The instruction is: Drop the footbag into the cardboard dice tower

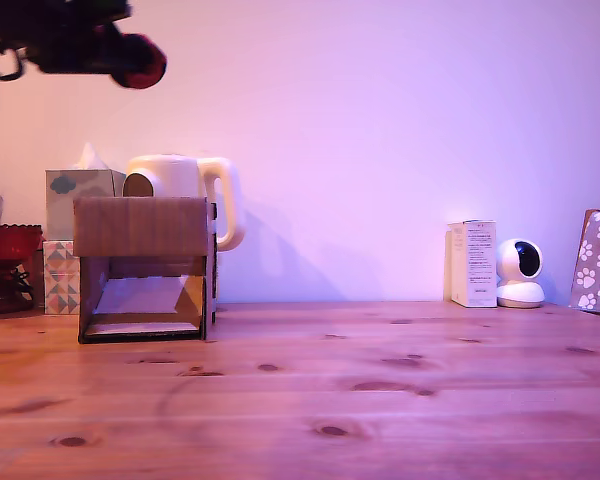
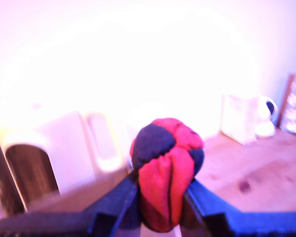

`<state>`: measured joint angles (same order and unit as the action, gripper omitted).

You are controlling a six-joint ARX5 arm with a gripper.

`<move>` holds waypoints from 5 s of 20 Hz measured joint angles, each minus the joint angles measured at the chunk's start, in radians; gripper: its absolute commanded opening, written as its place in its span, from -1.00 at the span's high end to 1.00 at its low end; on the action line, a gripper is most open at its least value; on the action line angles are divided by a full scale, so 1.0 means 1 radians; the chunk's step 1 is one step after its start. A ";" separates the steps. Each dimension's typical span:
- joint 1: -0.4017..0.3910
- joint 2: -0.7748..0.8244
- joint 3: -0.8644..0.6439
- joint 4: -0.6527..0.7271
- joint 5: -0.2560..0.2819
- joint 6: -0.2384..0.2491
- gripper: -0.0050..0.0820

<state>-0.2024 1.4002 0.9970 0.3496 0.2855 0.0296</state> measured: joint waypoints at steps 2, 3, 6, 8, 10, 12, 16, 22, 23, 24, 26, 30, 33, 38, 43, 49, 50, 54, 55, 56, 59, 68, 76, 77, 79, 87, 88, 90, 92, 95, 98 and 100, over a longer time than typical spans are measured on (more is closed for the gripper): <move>0.003 0.074 0.099 -0.067 -0.002 0.000 0.63; 0.008 0.118 0.156 -0.112 -0.003 0.000 0.63; 0.018 0.253 0.318 -0.262 -0.004 0.000 0.63; 0.031 0.340 0.417 -0.361 -0.005 0.000 0.63; 0.047 0.418 0.512 -0.446 -0.006 0.000 0.63; 0.061 0.476 0.580 -0.497 -0.007 0.000 0.63; 0.079 0.511 0.602 -0.534 -0.007 0.000 0.63; 0.078 0.513 0.603 -0.550 -0.006 0.000 0.36; 0.078 0.513 0.603 -0.557 -0.006 0.000 0.01; 0.078 0.513 0.603 -0.560 -0.007 0.000 -0.37; 0.078 0.513 0.604 -0.559 -0.007 0.000 -0.64; 0.078 0.513 0.606 -0.581 -0.007 0.000 -0.57; 0.078 0.513 0.606 -0.638 -0.007 0.001 -0.13; 0.078 0.460 0.607 -0.833 -0.006 0.001 0.93; 0.078 0.361 0.610 -0.898 0.005 0.020 0.93; 0.078 0.343 0.606 -0.918 0.074 0.024 0.93; 0.075 0.330 0.584 -0.893 0.078 0.024 0.93; 0.065 0.183 0.372 -0.785 0.089 0.023 0.93; 0.065 0.146 0.315 -0.742 0.100 0.023 0.93; 0.065 0.108 0.251 -0.685 0.108 0.022 0.93; 0.055 -0.007 0.022 -0.509 0.113 -0.017 0.93; 0.051 -0.142 -0.479 -0.089 0.045 -0.103 0.93; 0.045 -0.142 -0.517 -0.087 0.043 -0.105 0.93; 0.045 -0.142 -0.517 -0.087 0.043 -0.105 0.93; 0.045 -0.141 -0.517 -0.078 0.043 -0.105 0.93; 0.045 0.042 -0.517 0.078 0.042 -0.103 0.93; 0.045 0.062 -0.517 0.093 0.042 -0.103 0.92; 0.045 0.096 -0.517 0.137 0.043 -0.103 0.67; 0.045 0.130 -0.517 0.177 0.043 -0.103 -0.25; 0.043 0.171 -0.517 0.219 0.040 -0.103 -0.90; 0.039 0.181 -0.517 0.261 0.034 -0.101 -0.90; 0.039 0.181 -0.516 0.304 0.027 -0.085 -0.90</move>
<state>-0.1638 1.5810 0.4809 0.6540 0.3130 -0.0555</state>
